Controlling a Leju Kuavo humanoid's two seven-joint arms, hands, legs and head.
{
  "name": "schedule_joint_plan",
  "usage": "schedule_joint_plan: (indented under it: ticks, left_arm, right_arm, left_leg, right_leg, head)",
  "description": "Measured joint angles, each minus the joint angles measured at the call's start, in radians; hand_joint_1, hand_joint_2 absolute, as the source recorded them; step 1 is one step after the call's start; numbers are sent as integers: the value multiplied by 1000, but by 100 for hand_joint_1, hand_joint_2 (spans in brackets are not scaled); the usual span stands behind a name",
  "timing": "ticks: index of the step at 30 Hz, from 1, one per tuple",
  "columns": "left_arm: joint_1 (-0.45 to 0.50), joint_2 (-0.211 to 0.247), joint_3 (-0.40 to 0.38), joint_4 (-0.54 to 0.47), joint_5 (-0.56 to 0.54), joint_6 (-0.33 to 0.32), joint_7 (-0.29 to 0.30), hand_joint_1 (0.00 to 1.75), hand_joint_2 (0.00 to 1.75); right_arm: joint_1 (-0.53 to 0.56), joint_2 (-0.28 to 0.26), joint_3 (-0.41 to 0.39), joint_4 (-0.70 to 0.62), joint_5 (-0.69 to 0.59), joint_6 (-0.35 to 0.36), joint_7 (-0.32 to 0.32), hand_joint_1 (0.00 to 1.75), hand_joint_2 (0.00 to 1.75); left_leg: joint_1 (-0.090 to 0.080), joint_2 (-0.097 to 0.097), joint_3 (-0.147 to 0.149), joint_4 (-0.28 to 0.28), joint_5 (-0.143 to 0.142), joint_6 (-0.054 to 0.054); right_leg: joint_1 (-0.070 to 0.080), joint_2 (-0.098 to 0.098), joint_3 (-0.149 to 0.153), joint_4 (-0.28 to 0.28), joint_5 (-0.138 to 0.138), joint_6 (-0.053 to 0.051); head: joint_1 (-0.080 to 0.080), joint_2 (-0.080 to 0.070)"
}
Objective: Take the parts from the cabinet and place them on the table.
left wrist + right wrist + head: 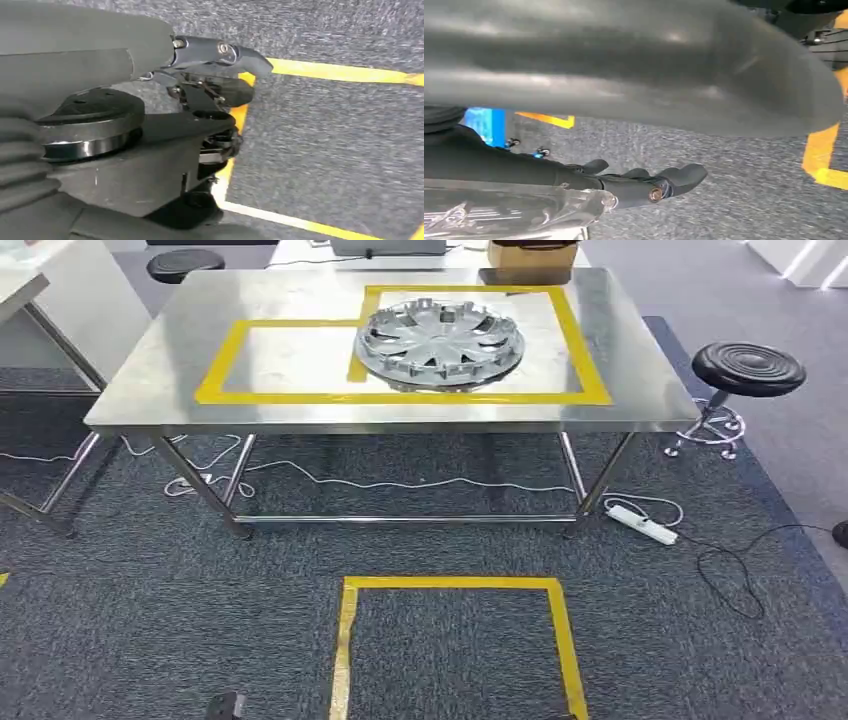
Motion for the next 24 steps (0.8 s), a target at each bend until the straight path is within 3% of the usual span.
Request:
schedule_joint_plan:
  ticks: [2, 4, 5, 7, 8, 9, 10, 12, 13, 14, 17, 18, 19, 20, 22, 23, 24]
  left_arm:
    - [0, 0, -8, 0, -8, 7, 10, 0, 0]
    - [0, 0, -14, 0, -23, 30, 31, 0, 0]
    - [-1, -1, -19, 0, -37, 52, 50, 0, 0]
    - [1, 0, -37, 0, -63, 74, 85, 0, 0]
    - [3, 0, -41, 0, -69, 80, 95, 0, 0]
    - [4, 0, -47, 0, -71, 86, 104, 0, 0]
    - [4, 0, -52, 0, -75, 96, 116, 0, 0]
    - [2, 0, -61, 0, -89, 127, 152, 0, 0]
    - [3, 0, -63, 0, -91, 135, 160, 0, 0]
    - [1, -2, -65, 0, -93, 142, 164, 0, 0]
    - [4, -3, -78, 0, -98, 147, 166, 0, 0]
    - [4, -3, -80, 0, -98, 148, 166, 0, 0]
    - [2, -3, -80, 0, -98, 148, 166, 0, 0]
    - [2, -3, -81, 0, -98, 149, 166, 0, 0]
    - [3, -3, -81, 0, -103, 153, 167, 0, 0]
    - [3, -3, -82, 0, -109, 156, 172, 0, 0]
    - [3, -3, -84, 0, -109, 157, 174, 0, 0]
  right_arm:
    - [2, 0, 0, 0, 2, 0, 0, 0, 0]
    - [2, 0, -1, 0, 8, 0, -2, 0, 0]
    - [0, 0, -2, 0, 12, 0, -4, 0, 0]
    - [-1, -1, -2, 0, 15, 6, -5, 0, 0]
    - [0, -2, -2, 0, 15, 7, -3, 0, 0]
    - [1, -2, -3, 0, 15, 9, 1, 0, 0]
    - [1, -2, -3, 0, 17, 9, 4, 0, 0]
    - [-1, -2, -3, 0, 23, 1, 22, 0, 0]
    - [-3, -2, -3, 0, 24, -3, 30, 0, 0]
    - [-5, -2, -3, 0, 24, -5, 37, 0, 0]
    - [-3, -2, -8, 0, 24, -17, 50, 0, 0]
    - [-2, -2, -10, 0, 24, -19, 53, 0, 0]
    - [-1, -2, -11, 0, 24, -19, 54, 0, 0]
    - [-2, -2, -11, 0, 24, -20, 54, 0, 0]
    - [-4, -2, -11, 0, 27, -27, 59, 0, 0]
    - [-3, -2, -11, 0, 32, -35, 65, 0, 0]
    - [-1, -2, -11, 0, 36, -45, 74, 0, 0]
  left_leg:
    - [4, 0, 0, -3, 3, -10]
    - [6, 0, -12, 27, -28, -22]
    - [7, 0, -44, 95, -72, -27]
    - [7, 0, -122, 257, -143, -31]
    - [7, 0, -147, 307, -155, -32]
    - [7, 0, -148, 309, -142, -32]
    - [7, 0, -131, 274, -110, -30]
    - [8, -2, -45, 108, -19, -25]
    - [10, -13, -11, 45, -1, -23]
    - [11, -17, 8, 0, -11, -21]
    - [6, -11, -3, 9, -12, -1]
    - [13, -3, -2, 3, -6, 8]
    - [13, 2, -2, 3, -5, 11]
    - [13, 6, -2, 3, -5, 18]
    - [11, 20, -3, 3, -6, 20]
    - [11, 27, -2, 3, -7, 22]
    - [10, 35, -2, 3, -7, 23]
  right_leg:
    - [5, 0, -3, 1, 2, -14]
    - [-2, -2, -2, -6, 9, -27]
    - [-2, -2, -6, -6, 10, -34]
    - [-1, -3, -11, -6, 12, -36]
    - [-1, -3, -14, -5, 13, -37]
    - [-1, -3, -15, -5, 13, -37]
    - [-1, -3, -15, -5, 14, -36]
    - [-2, 5, -13, -5, 17, -31]
    - [-1, 7, -15, -5, 18, -25]
    - [7, 14, -24, 6, 14, -19]
    - [3, 18, -28, -4, 25, -2]
    - [3, 19, -33, -2, 22, 3]
    - [3, 9, -40, 19, 4, 8]
    - [3, 3, -62, 71, -31, 13]
    - [3, -1, -135, 233, -108, 18]
    - [2, -2, -163, 296, -128, 20]
    - [2, -2, -169, 311, -123, 20]
  head:
    - [1, 0]
    - [-4, 0]
    - [-8, 0]
    - [-8, 0]
    - [-9, 0]
    - [-8, 0]
    - [-9, 0]
    - [-8, 0]
    - [-9, 0]
    - [-11, 0]
    - [-9, 0]
    - [-12, 0]
    - [-5, 0]
    - [3, 0]
    - [5, 0]
    - [5, 0]
    - [5, 0]
